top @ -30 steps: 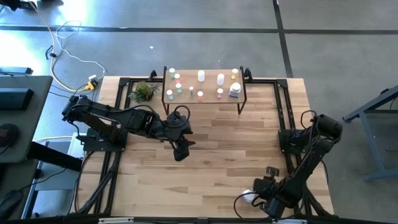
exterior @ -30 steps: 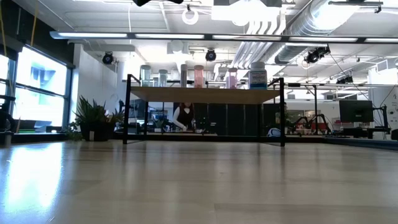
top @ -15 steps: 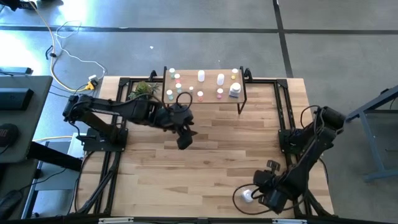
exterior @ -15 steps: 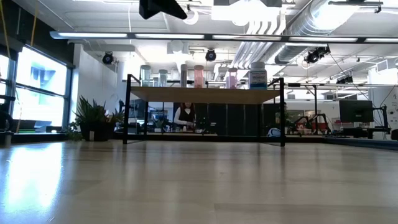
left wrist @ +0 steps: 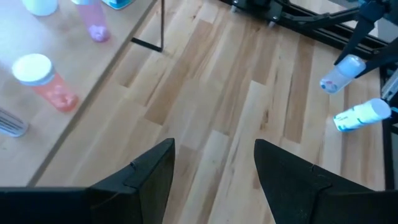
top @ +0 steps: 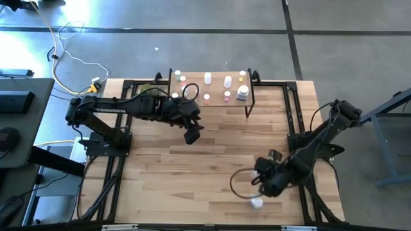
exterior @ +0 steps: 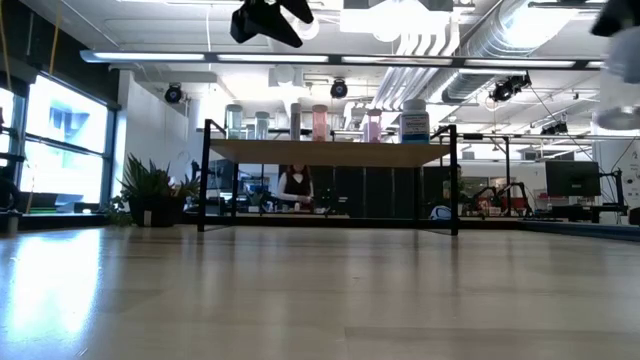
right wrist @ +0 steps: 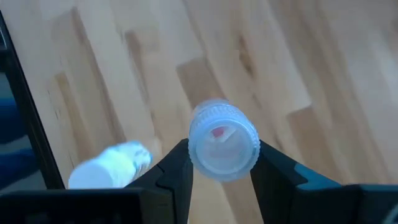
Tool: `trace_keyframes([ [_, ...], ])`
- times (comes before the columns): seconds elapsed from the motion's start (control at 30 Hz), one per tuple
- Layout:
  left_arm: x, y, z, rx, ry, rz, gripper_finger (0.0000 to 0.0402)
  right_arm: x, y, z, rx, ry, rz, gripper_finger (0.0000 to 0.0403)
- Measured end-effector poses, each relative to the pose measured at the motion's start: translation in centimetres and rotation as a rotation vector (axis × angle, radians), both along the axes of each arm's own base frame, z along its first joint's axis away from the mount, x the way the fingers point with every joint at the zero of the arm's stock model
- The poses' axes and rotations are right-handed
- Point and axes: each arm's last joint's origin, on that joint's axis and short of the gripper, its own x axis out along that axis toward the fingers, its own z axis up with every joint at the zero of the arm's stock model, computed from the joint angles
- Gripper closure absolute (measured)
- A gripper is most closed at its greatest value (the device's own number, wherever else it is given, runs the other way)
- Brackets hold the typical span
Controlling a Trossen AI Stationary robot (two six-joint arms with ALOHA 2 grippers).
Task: Pick and place medicine bottles onto shelf by color
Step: Put the transparent pill bottle on the shelf
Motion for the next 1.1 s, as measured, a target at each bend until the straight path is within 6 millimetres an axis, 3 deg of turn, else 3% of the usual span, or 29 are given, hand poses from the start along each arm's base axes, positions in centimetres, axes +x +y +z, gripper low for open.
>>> trace_keyframes([
  [0.63,-1.0,4.8,0.0,0.059,0.024,0.096,0.0190,1.8,-9.9,4.8,0.002,-0.176,-0.137,0.0283],
  [1.1,-2.7,9.4,0.0,0.187,0.093,0.114,0.0190,3.2,-18.2,11.3,-0.136,-0.355,-0.268,0.0283],
])
